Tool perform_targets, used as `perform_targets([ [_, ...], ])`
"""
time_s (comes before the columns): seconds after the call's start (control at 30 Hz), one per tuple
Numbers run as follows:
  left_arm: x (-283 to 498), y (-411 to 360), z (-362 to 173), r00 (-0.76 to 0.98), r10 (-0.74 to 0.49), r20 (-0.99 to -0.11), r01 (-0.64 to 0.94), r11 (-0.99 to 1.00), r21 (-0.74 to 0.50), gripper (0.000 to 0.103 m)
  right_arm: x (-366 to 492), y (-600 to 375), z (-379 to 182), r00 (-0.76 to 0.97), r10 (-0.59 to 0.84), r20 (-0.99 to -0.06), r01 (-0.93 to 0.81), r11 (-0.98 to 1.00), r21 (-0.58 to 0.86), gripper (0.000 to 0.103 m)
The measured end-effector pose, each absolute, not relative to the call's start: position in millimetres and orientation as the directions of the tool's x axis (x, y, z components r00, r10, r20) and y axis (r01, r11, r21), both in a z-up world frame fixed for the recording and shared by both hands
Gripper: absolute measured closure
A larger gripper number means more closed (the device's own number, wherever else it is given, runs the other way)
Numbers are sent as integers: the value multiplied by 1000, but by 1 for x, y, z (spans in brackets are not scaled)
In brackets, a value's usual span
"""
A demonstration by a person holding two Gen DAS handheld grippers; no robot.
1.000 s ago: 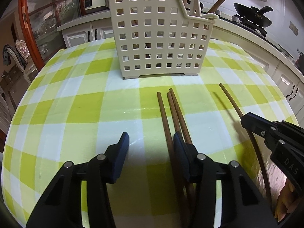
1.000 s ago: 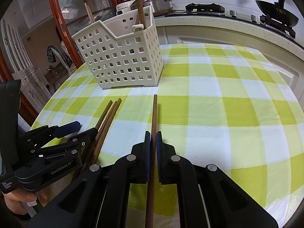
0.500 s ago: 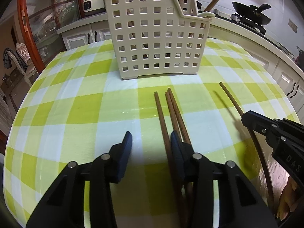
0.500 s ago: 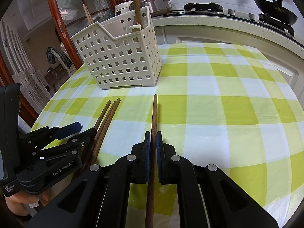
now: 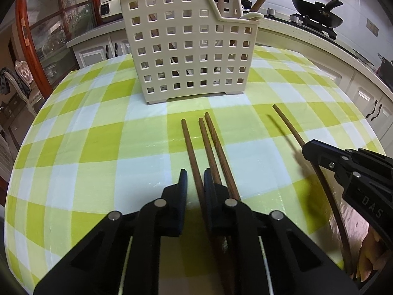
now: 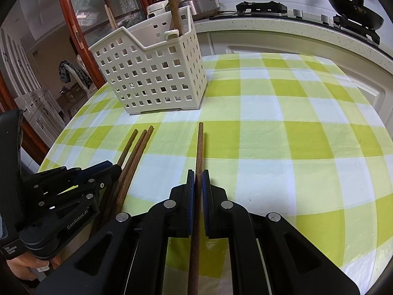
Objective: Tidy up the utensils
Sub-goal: 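Close the right gripper on a brown chopstick while the left gripper grasps another, then lift both held chopsticks upright and carry them over the white caddy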
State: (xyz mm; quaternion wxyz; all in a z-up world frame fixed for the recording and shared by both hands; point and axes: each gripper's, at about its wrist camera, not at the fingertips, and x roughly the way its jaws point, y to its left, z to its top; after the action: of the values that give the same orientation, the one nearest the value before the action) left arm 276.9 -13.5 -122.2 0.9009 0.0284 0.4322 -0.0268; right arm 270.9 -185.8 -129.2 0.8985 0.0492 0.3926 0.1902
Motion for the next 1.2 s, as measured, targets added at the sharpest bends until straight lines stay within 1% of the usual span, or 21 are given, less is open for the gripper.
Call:
perform_targets([
  [0.07,277,-13,-122,625,-21,-780,71,997,29,95,272,-186,-130,617,377,-690,-300,924,236,96],
  [0.33,278,-4,-122,617,-62,-784,68,997,-25,97,272,-180,-132,607,339,-718,-290,936,198,96],
  [0.47,276,1,-120,617,-89,-782,65,996,-62,97,266,-178,-128,623,343,-703,-299,935,190,96],
  [0.63,267,0,-105,665,-80,-742,75,996,-41,97,263,-177,-115,650,358,-670,-314,930,192,96],
  [0.77,258,4,-85,718,-66,-692,69,997,-25,97,264,-175,-100,675,366,-641,-324,927,189,96],
  [1.2,230,21,-42,809,-52,-585,37,999,-38,97,248,-159,-52,741,407,-534,-384,909,161,96],
])
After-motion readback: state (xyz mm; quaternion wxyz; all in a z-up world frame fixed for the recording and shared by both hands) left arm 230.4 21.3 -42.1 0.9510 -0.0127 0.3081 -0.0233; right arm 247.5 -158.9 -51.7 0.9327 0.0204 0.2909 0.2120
